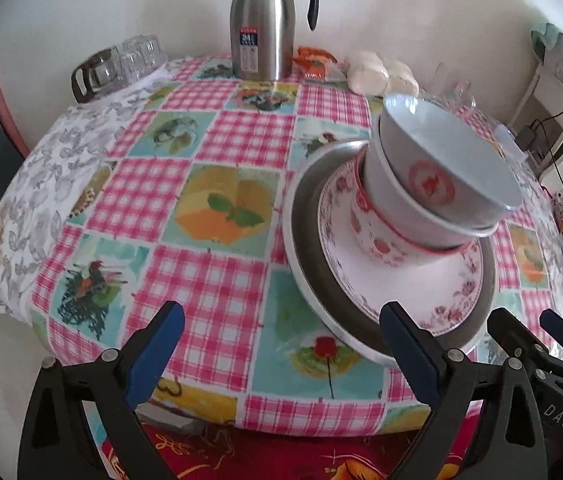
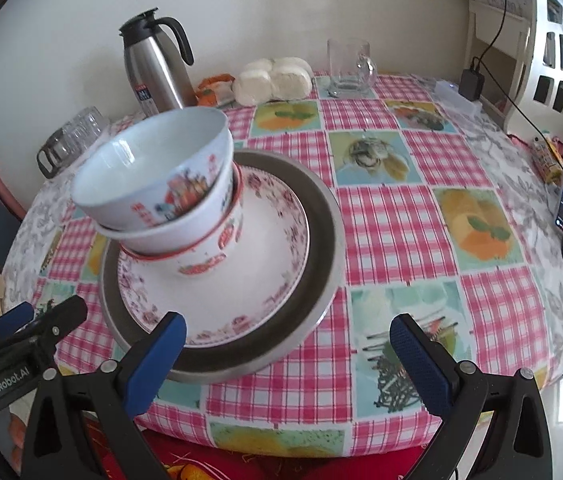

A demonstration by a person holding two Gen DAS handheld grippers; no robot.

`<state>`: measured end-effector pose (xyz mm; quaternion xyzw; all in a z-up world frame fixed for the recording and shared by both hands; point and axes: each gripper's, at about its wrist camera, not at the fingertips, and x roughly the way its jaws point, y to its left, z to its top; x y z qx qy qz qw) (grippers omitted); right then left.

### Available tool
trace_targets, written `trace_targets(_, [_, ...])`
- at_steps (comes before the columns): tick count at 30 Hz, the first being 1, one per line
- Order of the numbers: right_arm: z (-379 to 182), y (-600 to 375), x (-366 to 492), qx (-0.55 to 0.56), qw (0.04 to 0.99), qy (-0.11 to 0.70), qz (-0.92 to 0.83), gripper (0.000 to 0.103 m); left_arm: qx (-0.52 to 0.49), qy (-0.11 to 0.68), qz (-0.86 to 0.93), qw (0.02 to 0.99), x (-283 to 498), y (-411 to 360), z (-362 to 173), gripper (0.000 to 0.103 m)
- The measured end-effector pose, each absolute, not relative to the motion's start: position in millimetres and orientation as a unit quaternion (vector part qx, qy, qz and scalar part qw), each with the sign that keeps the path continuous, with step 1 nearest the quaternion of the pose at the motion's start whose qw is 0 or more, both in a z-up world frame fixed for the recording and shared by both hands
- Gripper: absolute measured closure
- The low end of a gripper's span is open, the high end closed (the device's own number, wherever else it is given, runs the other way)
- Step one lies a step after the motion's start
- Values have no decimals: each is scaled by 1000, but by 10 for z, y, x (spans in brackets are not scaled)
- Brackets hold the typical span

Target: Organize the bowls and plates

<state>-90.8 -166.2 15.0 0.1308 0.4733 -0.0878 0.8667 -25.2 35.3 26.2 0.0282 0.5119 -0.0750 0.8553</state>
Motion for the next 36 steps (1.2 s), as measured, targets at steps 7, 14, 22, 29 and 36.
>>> trace_targets(7, [76,-1667,-965,128,859,487,-90,0,22,531,-58,845,-281,371,195,5])
trace_targets(14, [70,-1666,-1005,127,859,488,-91,0,26,545,-66,836,-317,339,162,5])
trace_targets(22, [53,-1704,-1048,131,858,488,-93,0,45,552,-66,830,-337,282,138,5])
trace_targets(29, [40,-1743,-1030,134,855,491,-95,0,53,560,-64,825,-321,266,101,5])
trace_targets(36, [40,-1743,-1021,133,856,491,-94,0,57,560,-63,824,-323,260,104,5])
